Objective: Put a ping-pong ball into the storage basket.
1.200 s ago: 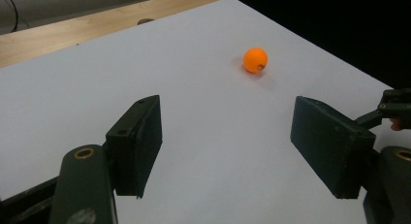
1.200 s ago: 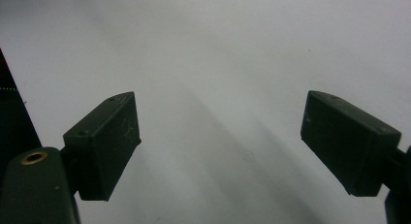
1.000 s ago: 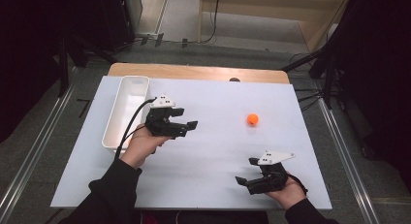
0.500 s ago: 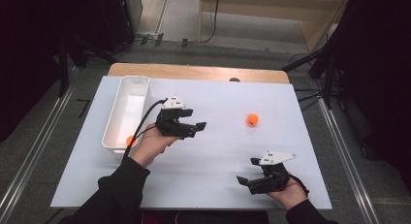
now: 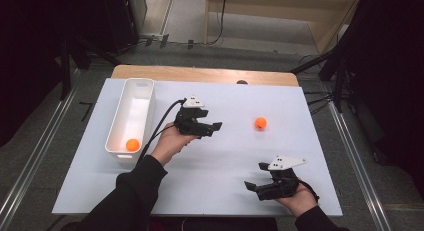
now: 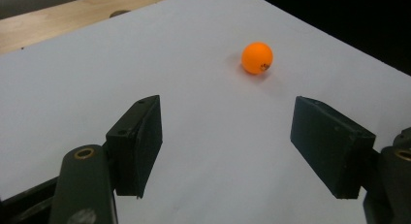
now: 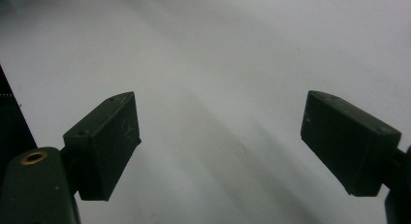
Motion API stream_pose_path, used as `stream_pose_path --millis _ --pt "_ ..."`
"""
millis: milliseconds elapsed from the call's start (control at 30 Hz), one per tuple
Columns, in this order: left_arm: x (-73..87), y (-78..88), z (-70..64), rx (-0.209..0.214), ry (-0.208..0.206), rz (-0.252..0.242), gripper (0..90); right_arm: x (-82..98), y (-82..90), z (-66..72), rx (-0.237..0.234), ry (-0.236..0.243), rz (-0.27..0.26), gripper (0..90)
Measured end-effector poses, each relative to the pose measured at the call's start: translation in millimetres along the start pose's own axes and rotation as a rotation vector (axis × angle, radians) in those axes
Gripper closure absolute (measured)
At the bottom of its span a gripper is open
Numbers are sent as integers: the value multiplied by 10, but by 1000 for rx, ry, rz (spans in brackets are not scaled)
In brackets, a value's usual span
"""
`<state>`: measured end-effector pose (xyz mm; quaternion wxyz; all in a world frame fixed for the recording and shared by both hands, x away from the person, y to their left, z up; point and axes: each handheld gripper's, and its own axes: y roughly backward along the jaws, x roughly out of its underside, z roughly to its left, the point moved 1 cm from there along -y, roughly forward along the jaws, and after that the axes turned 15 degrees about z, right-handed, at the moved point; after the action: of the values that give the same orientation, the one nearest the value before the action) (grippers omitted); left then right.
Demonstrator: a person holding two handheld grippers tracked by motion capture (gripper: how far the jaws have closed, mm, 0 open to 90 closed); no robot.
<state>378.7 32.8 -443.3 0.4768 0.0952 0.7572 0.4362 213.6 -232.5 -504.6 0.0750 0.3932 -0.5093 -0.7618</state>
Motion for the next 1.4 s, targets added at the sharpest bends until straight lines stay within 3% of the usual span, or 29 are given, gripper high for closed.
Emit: stream_pose_path --millis 167,600,767,1033,1267,1400 --pt "-70 -75 -28 -1 -11 9 279 -6 -7 14 -1 -4 2 124" --pt "-155 -195 -61 7 12 2 279 -28 -1 -30 2 -18 -17 125" --pt "-189 -227 -90 -18 -13 0 279 -21 -5 -31 -3 -20 -20 125" --pt "-284 -294 -137 7 -27 -14 279 2 20 -98 -3 -45 -55 126" --pt "-398 -386 -199 36 -14 -6 264 26 12 -93 2 -59 -36 126" --pt "-428 -453 -223 13 -29 1 264 34 13 -82 1 -57 -29 125"
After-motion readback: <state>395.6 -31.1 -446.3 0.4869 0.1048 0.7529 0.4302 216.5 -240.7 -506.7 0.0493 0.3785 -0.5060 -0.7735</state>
